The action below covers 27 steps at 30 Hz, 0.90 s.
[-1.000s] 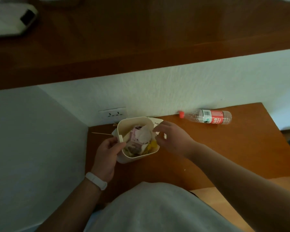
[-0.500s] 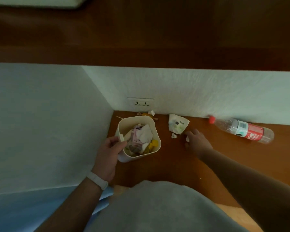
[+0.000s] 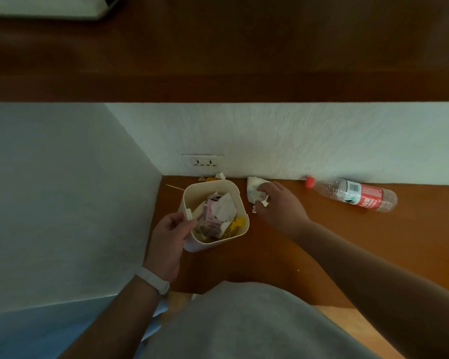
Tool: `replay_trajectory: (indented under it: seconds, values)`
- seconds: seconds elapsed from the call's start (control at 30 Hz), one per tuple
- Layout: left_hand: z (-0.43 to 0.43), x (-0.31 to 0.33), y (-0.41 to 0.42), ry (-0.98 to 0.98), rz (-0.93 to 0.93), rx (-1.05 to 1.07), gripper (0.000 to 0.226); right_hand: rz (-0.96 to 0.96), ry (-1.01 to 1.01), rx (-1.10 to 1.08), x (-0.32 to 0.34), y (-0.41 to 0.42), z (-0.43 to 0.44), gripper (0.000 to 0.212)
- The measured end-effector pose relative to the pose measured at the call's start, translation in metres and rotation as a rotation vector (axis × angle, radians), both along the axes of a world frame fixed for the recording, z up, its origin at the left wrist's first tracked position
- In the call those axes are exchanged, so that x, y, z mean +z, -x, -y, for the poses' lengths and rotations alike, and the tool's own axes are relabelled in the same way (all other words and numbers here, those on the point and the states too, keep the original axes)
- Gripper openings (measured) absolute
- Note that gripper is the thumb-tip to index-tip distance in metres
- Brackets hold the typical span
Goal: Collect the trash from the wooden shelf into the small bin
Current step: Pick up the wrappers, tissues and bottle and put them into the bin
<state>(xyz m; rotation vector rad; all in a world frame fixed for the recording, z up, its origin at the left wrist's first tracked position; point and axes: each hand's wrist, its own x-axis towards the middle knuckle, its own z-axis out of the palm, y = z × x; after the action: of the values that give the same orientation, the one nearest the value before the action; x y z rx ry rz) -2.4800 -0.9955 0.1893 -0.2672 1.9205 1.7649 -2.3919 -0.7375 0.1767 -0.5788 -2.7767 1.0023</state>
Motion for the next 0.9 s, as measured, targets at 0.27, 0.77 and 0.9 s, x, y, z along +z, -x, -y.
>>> replay_trajectory:
  seconds: [0.27,0.77,0.9]
  values:
    - [-0.017,0.002,0.006,-0.031,0.016,-0.084,0.029,0.014,-0.035,0.220,0.044,-0.009,0.036,0.043]
    - [-0.004,-0.002,0.022,-0.017,0.023,-0.006,0.029,0.269,-0.006,-0.012,-0.018,-0.009,-0.003,0.038]
    - [0.007,0.000,0.023,-0.023,0.021,0.040,0.053,0.377,-0.126,0.160,-0.047,0.011,0.004,0.047]
